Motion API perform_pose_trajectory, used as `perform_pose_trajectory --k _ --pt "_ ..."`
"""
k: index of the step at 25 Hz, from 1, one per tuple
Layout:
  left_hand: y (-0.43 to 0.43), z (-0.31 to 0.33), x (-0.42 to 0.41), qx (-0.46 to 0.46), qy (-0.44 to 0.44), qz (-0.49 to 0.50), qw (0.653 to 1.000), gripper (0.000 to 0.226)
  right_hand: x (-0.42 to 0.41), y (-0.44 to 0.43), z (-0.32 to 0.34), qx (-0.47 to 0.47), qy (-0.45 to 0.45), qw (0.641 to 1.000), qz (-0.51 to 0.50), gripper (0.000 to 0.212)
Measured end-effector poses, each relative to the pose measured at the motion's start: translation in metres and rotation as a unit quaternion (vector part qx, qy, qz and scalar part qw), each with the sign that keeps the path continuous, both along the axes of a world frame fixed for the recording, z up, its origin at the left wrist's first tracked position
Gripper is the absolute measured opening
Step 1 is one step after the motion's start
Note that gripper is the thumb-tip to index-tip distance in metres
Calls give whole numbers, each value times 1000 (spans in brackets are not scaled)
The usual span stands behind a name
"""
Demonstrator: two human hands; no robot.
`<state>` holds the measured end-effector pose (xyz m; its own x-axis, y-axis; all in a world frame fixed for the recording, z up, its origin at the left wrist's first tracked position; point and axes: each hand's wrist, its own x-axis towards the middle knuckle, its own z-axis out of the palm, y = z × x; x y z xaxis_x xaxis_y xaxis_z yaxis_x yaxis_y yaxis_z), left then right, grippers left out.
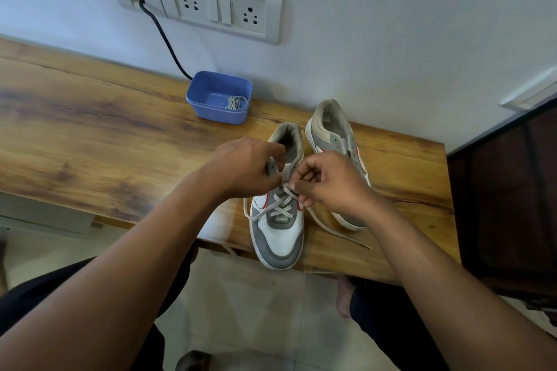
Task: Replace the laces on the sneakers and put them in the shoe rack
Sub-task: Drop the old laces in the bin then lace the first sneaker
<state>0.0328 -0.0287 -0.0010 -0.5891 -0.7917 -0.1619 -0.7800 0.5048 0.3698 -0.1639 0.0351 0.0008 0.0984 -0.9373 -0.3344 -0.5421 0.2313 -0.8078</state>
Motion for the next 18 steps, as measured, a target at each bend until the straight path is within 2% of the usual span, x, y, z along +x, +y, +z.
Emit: perform_pose_trajectory --k 4,6,9,12,14,16,18 --pt "0 2 -3 2 -12 3 1000 27 -20 -5 13 -8 45 999 -26 6" --pt "-3 0 -3 29 10 21 999 23 -20 -4 13 11 18 999 -31 1" --pt "-8 -1 1 82 45 27 995 13 -7 1 4 14 -8 1000 -6 10" --pt "-10 2 5 109 57 21 992 14 -10 -4 4 -19 -33 999 -35 6" --pt "-9 2 5 112 59 17 992 14 -14 -9 6 -15 -51 997 -61 13" --pt "-8 2 5 113 54 15 992 16 -6 -6 5 8 -59 997 -53 18" --pt "-7 4 6 117 50 14 992 19 5 -2 2 -8 -50 998 -35 15"
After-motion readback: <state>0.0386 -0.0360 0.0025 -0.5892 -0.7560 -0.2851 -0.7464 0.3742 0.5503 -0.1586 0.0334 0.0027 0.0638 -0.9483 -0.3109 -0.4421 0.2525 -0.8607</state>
